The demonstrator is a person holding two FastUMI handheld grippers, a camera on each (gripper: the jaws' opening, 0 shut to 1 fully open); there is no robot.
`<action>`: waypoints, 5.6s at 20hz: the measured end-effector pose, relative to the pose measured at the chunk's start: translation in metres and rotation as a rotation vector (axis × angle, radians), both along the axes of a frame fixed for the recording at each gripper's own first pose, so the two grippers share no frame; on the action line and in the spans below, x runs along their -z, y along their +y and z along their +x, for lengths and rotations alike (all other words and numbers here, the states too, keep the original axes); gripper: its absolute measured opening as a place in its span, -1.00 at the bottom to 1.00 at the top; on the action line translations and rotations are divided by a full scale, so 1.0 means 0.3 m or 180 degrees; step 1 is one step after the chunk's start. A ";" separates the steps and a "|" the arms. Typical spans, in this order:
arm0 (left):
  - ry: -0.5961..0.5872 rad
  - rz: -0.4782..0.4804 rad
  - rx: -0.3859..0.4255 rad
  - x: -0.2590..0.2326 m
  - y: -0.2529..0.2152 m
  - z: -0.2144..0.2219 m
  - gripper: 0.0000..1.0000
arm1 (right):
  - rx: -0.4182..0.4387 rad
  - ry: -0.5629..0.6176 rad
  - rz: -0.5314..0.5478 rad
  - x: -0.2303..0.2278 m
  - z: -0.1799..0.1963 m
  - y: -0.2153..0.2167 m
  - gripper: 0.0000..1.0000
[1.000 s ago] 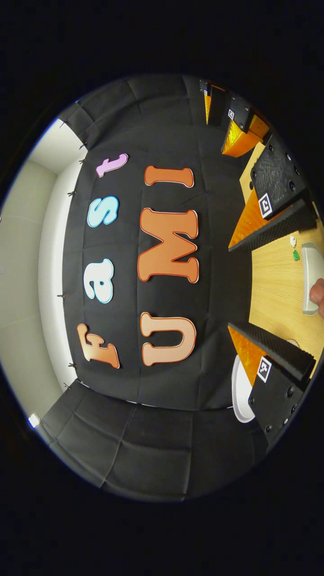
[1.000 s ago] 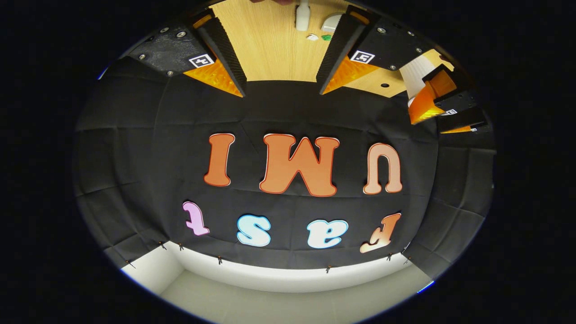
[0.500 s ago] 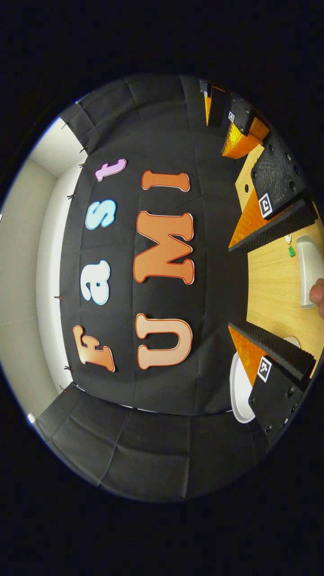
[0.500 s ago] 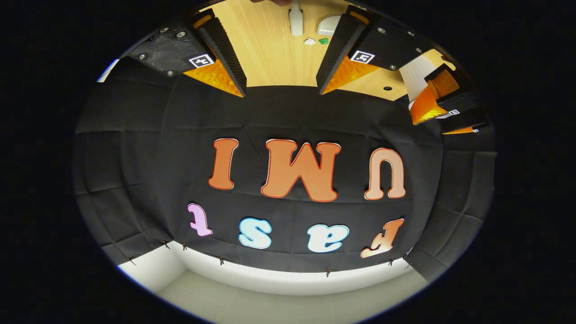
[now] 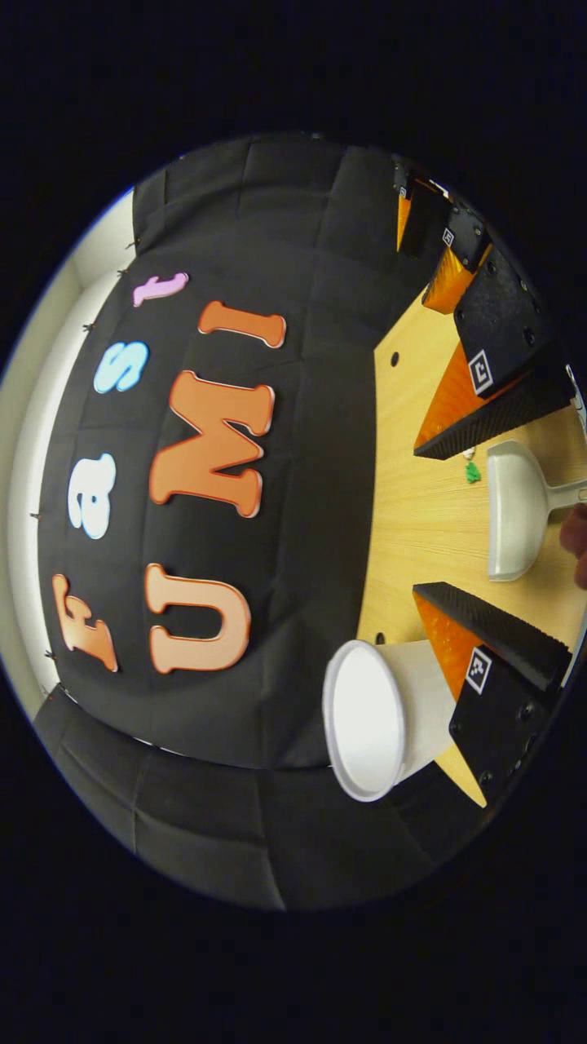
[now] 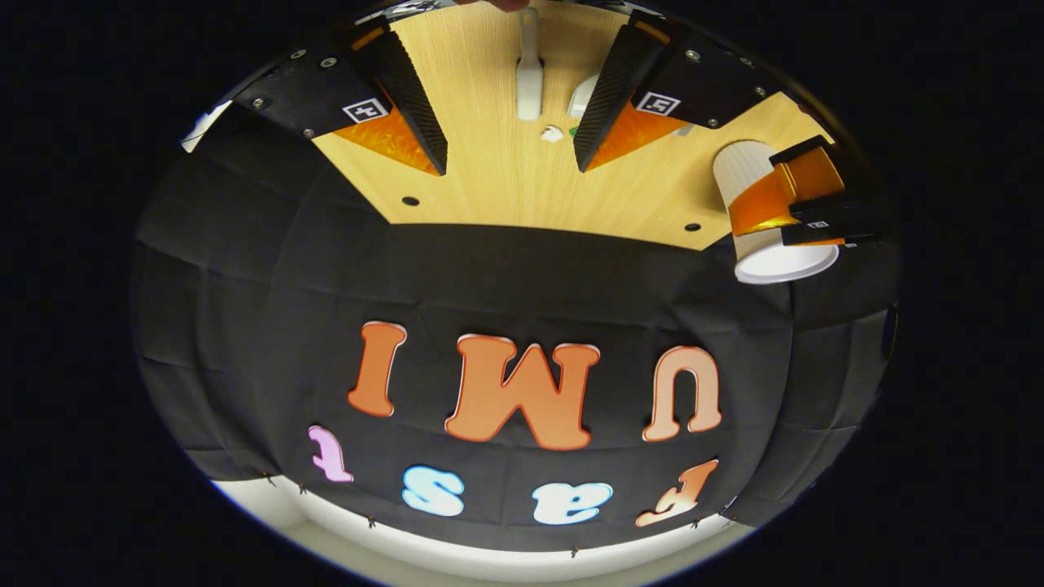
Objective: Pick up the small broom and dustpan from the desktop, sweep the trash into the dustpan with the broom, and then empty the trash into the garbage bin.
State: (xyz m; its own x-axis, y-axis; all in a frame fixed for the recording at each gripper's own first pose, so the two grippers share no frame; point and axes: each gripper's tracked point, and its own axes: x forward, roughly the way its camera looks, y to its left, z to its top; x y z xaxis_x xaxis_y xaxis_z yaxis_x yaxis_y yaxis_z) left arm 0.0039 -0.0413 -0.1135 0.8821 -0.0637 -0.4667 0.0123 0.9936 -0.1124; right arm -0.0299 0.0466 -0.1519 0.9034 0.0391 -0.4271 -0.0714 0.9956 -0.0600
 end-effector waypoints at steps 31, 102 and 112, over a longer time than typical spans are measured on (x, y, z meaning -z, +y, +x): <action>0.3781 -0.0222 0.0083 0.298 -0.178 -0.109 -0.14 | -0.0520 0.2839 -0.0267 0.932 -0.068 0.007 -0.19; 0.3570 0.0018 0.0259 0.296 -0.463 0.012 -0.41 | -0.0404 0.3156 -0.0068 0.893 0.171 -0.082 -0.38; 0.3135 -0.0068 0.0482 0.132 -0.444 0.055 -0.41 | -0.0319 0.3105 -0.0095 0.915 0.167 -0.064 -0.33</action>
State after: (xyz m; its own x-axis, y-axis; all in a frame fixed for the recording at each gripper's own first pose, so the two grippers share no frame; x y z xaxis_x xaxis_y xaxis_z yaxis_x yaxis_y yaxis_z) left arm 0.0204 -0.1746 -0.1529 0.0839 -0.1605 -0.9835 0.0303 0.9869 -0.1585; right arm 0.0201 0.0273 -0.4263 0.1466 0.0735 -0.9865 -0.1872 0.9813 0.0453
